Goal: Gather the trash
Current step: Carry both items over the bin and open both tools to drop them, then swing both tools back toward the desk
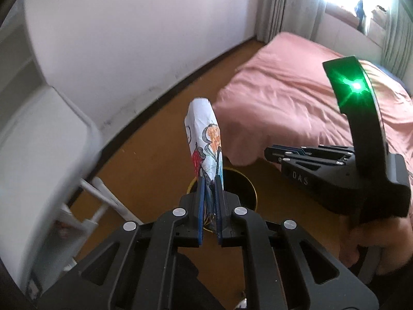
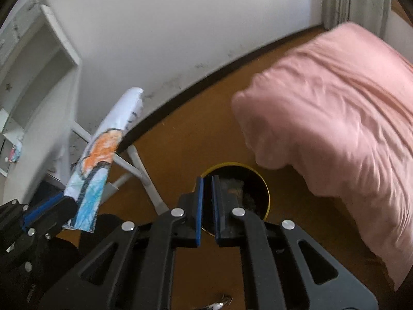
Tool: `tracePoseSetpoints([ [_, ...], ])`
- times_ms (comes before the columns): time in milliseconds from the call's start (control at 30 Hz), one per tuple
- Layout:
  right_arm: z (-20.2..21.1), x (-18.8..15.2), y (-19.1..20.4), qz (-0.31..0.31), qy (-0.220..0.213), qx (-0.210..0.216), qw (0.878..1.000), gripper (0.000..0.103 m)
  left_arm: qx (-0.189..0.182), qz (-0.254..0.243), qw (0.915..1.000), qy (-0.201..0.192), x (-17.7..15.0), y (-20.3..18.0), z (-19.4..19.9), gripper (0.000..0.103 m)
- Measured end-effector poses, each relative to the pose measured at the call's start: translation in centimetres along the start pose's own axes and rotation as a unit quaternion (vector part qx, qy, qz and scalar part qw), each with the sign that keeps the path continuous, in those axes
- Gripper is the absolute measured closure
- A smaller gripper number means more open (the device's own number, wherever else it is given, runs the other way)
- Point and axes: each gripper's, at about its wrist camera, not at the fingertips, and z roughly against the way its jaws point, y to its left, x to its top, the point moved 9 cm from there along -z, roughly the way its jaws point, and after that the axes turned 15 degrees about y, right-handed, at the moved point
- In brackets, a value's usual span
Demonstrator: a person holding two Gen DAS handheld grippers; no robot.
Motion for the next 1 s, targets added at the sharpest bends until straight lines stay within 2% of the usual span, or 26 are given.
tracePoseSetpoints([
  [167, -1.9, -0.9, -1.7, -0.018, 0.019, 0.005, 1.0, 0.095, -0.008, 0.008, 0.9995, 0.031, 0.1, -0.9, -3.5, 0.097],
  [300, -2.1, -0.3, -3.2, -0.035, 0.019, -0.004, 0.999, 0.093, -0.021, 0.009, 0.9987, 0.045, 0.0, -1.5, -5.2, 0.097],
  [333, -2.1, 0.0, -3.5, -0.038, 0.017, -0.004, 0.999, 0.081, -0.029, 0.006, 0.9985, 0.046, 0.1, -1.6, -5.3, 0.097],
  [367, -1.8, 0.2, -3.8, -0.043, 0.009, -0.007, 0.999, 0.047, -0.036, 0.005, 0.9983, 0.045, 0.3, -1.8, -5.6, 0.095],
  [400, -1.2, 0.4, -4.2, -0.05, -0.009, -0.014, 0.999, 0.031, -0.04, 0.001, 0.9983, 0.043, 0.5, -2.0, -5.7, 0.094],
  [433, -0.7, 0.5, -4.5, -0.052, -0.022, -0.018, 0.998, 0.023, -0.038, -0.002, 0.9984, 0.041, 0.6, -2.2, -5.9, 0.092],
  [467, -0.6, 0.6, -4.7, -0.054, -0.022, -0.019, 0.998, 0.023, -0.036, -0.004, 0.9985, 0.04, 0.7, -2.3, -6.2, 0.085],
  [533, -0.3, 0.6, -4.9, -0.062, -0.024, -0.01, 0.998, 0.023, -0.031, -0.007, 0.9985, 0.044, 0.9, -2.4, -6.8, 0.064],
  [567, -0.1, 0.7, -4.9, -0.062, -0.026, -0.01, 0.998, 0.023, -0.029, -0.007, 0.9986, 0.043, 1.1, -2.4, -7.1, 0.047],
  [600, 0.1, 0.8, -4.9, -0.063, -0.029, -0.013, 0.998, 0.023, -0.023, -0.008, 0.9989, 0.04, 1.1, -2.4, -7.0, 0.04],
  [833, 1.1, 1.0, -3.7, -0.056, -0.037, -0.004, 0.998, 0.023, -0.02, -0.008, 0.9993, 0.031, 1.1, -1.9, -5.8, 0.04],
  [933, 1.9, 1.2, -2.8, -0.047, -0.041, -0.004, 0.998, 0.023, -0.016, -0.008, 0.9995, 0.025, 0.9, -1.1, -4.4, 0.032],
  [1000, 3.1, 1.4, -1.8, -0.037, -0.05, -0.004, 0.998, 0.023, -0.008, -0.004, 0.9998, 0.02, 0.6, -0.1, -3.1, 0.022],
])
